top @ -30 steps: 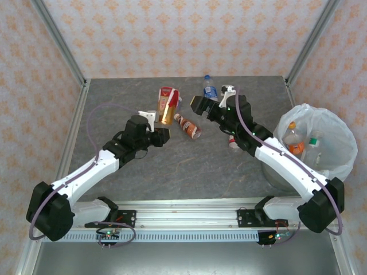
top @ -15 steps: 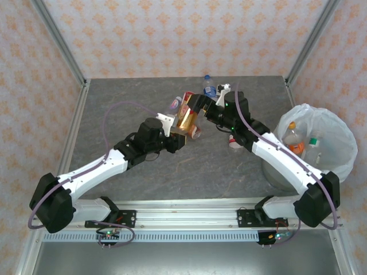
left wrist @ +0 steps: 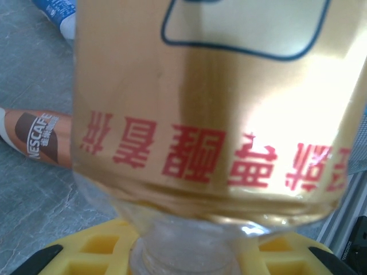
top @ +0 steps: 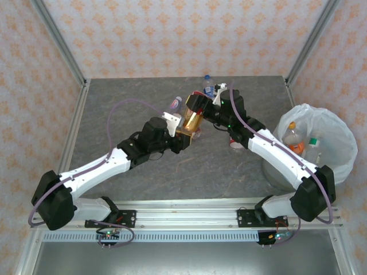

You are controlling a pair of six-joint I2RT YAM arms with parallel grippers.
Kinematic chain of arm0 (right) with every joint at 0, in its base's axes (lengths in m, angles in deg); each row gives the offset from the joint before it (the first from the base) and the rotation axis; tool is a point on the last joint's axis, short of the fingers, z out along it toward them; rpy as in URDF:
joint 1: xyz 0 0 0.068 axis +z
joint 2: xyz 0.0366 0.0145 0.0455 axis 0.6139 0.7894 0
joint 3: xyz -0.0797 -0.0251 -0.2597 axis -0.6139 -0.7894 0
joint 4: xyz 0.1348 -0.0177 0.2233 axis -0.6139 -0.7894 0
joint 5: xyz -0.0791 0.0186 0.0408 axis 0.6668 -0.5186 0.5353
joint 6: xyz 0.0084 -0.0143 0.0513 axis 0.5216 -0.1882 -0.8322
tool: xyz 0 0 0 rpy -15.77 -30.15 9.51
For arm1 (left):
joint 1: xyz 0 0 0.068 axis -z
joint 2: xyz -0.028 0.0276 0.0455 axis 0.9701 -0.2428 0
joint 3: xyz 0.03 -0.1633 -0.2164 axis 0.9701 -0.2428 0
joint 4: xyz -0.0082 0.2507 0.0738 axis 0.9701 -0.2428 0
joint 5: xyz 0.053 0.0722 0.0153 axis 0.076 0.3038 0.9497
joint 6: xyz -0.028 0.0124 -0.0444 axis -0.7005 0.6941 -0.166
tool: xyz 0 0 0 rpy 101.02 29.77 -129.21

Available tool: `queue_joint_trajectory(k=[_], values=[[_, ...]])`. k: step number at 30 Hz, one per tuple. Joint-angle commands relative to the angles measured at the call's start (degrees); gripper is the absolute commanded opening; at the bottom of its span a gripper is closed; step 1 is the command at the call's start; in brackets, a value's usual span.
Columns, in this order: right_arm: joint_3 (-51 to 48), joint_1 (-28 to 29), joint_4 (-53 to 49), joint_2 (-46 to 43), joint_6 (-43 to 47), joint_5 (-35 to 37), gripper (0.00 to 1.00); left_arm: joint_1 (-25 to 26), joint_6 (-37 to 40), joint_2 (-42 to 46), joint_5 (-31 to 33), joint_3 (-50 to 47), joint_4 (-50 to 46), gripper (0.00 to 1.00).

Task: Put the plastic bottles in the bin

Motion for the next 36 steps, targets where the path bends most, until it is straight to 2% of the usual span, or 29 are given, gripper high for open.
queue_joint_trajectory(k=[1,4,8,15,18,24,25,28,29,32,36], values=[[0.6,-0.2,0.0,0.1,0.8,1.1,0.81,1.2,2.2,-0.7,4.3,2.6,-1.0,0.00],[-0.1,-0.3,-0.5,-0.3,1.5,1.7,0.76,2.0,2.2,-1.0,5.8,3.1,-1.4,0.00],[-1.5,-0.3,-0.7,-1.6,2.5,5.1,0.65,2.0,1.9,-1.3,6.1,3.1,-1.2,0.00],[-1.5,-0.2,-3.1,-1.9,4.2,5.4,0.58,2.1,1.7,-1.0,5.9,3.0,-1.5,0.01],[-1.6,-0.3,-3.3,-2.1,4.5,5.6,0.57,2.1,1.5,-1.1,6.1,3.0,-1.5,0.13],[-1.3,-0.2,-4.5,-3.4,5.6,8.4,0.55,2.1,1.9,0.3,6.1,2.3,-0.8,0.43],[-1.1,-0.3,-5.2,-3.9,6.3,9.2,0.55,2.1,2.2,0.9,6.0,1.9,-0.6,0.49],[-1.0,-0.3,-6.7,-5.4,8.1,12.0,0.54,2.0,2.2,3.1,6.4,0.4,0.5,0.84],[-1.1,-0.3,-7.2,-5.9,8.7,13.1,0.54,2.0,2.2,3.9,6.3,0.0,0.8,0.90],[-1.4,-0.5,-7.7,-7.2,9.8,15.0,0.53,2.0,2.0,5.7,6.3,-0.9,1.6,1.00],[-1.2,-0.6,-8.5,-8.0,11.4,16.7,0.52,1.9,2.3,8.3,6.2,-2.7,4.1,1.00]])
